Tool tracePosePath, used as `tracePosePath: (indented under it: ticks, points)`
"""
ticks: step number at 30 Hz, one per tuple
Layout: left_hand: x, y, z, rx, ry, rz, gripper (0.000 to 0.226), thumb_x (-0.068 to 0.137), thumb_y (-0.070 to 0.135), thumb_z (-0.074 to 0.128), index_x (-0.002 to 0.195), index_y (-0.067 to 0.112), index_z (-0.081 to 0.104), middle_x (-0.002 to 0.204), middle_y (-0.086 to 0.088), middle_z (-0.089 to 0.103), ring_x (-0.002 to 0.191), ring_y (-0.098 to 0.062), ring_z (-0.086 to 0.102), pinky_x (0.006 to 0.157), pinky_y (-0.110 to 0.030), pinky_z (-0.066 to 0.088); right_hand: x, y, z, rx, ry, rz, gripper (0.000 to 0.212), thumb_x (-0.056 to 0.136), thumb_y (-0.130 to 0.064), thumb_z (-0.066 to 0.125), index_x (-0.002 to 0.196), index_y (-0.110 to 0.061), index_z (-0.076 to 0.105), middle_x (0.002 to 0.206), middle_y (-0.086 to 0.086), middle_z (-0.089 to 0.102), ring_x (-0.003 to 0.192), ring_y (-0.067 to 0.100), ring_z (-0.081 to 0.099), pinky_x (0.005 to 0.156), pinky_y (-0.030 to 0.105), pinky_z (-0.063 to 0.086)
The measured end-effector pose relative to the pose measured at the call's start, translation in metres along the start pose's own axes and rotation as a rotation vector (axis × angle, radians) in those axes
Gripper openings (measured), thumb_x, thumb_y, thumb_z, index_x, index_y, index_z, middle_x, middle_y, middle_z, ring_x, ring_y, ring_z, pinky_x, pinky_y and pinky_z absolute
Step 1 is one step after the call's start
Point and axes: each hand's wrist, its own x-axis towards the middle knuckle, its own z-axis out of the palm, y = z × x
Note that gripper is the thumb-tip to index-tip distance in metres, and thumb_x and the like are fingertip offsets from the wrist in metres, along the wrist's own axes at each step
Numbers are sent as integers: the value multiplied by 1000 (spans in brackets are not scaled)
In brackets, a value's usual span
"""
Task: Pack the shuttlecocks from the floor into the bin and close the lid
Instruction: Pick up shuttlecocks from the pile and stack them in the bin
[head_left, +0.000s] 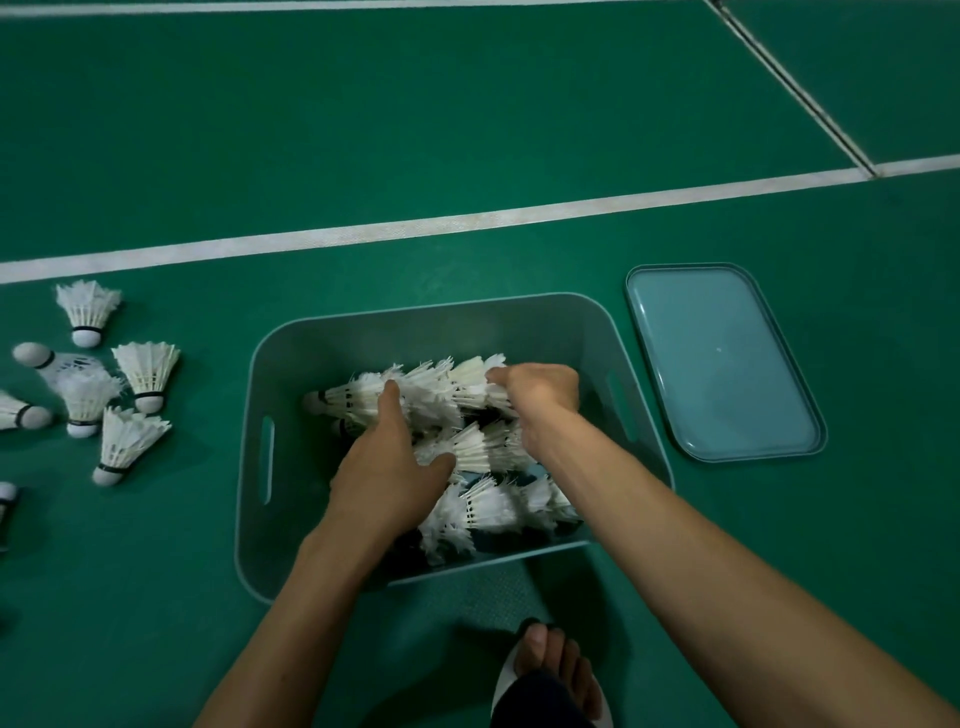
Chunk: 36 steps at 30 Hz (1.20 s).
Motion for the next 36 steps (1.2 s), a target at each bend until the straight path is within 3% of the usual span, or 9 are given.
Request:
tracePosePath:
  ticks: [3, 6, 10, 14, 17, 23, 28, 32, 36]
  points:
    - [-3, 5, -1, -87, 48, 47, 96, 93, 37, 69, 163, 24, 5, 148, -11, 53, 124, -29, 57, 88, -31, 43, 2, -4, 3, -16, -94, -1, 9, 85, -9, 80, 91, -8, 74, 91, 2, 69, 78, 15, 62, 81, 33, 55]
    - [-4, 8, -4, -122, 60, 58, 85, 93, 34, 70, 160, 22, 18, 122, -10, 64, 93, -19, 54, 81, -30, 44, 8, -9, -2, 30, -158, 46, 3, 92, -5, 71, 90, -7, 70, 100, 10, 71, 87, 23, 66, 67, 31, 56]
    - [-3, 2, -9, -38, 77, -9, 84, 92, 37, 70, 156, 26, 16, 95, -3, 63, 82, -23, 59, 82, -41, 56, 16, -2, -3, 31, -113, 78, 10, 96, -5, 65, 105, -2, 68, 114, 14, 68, 100, 28, 67, 69, 32, 56]
    - [7, -10, -11, 41, -3, -94, 99, 89, 43, 70, 158, 31, 1, 133, -11, 60, 105, -30, 62, 92, -45, 54, 18, 3, 1, -40, -177, 76, 8, 99, -4, 60, 103, 1, 65, 112, 18, 67, 85, 26, 61, 58, 30, 55]
    - [15, -12, -13, -77, -36, -139, 100, 89, 35, 74, 159, 33, 3, 149, -13, 50, 123, -32, 58, 101, -45, 50, 19, 1, 3, -110, -170, 25, 3, 99, -1, 56, 99, -1, 59, 99, 14, 61, 85, 26, 60, 69, 34, 58]
    - [21, -17, -17, -319, 18, -159, 84, 89, 11, 72, 154, 28, 22, 101, 7, 60, 80, -7, 58, 66, -28, 49, 12, -1, 2, -288, -22, -260, 24, 97, -17, 52, 74, -13, 46, 73, 3, 49, 64, 19, 47, 63, 33, 42]
    - [28, -16, -19, -429, -17, -184, 96, 93, 3, 66, 162, 34, 8, 136, -4, 50, 71, -6, 53, 56, -22, 47, 12, -7, 3, -323, -91, -221, 17, 93, -4, 59, 94, 10, 69, 116, 26, 69, 88, 27, 67, 82, 41, 56]
    - [35, -20, -24, -472, -33, -216, 91, 91, -5, 60, 162, 26, 14, 132, -10, 55, 72, -11, 59, 52, -22, 49, 14, -5, 2, -304, -103, -239, 22, 97, -2, 57, 110, 12, 68, 99, 6, 72, 81, 11, 62, 86, 41, 58]
    - [35, -21, -22, -450, -48, -231, 90, 94, -5, 55, 162, 30, 8, 142, -15, 52, 67, -13, 58, 45, -23, 47, 14, -2, 6, -366, -92, -263, 25, 95, -5, 60, 111, 12, 69, 111, 21, 71, 100, 31, 69, 96, 53, 55]
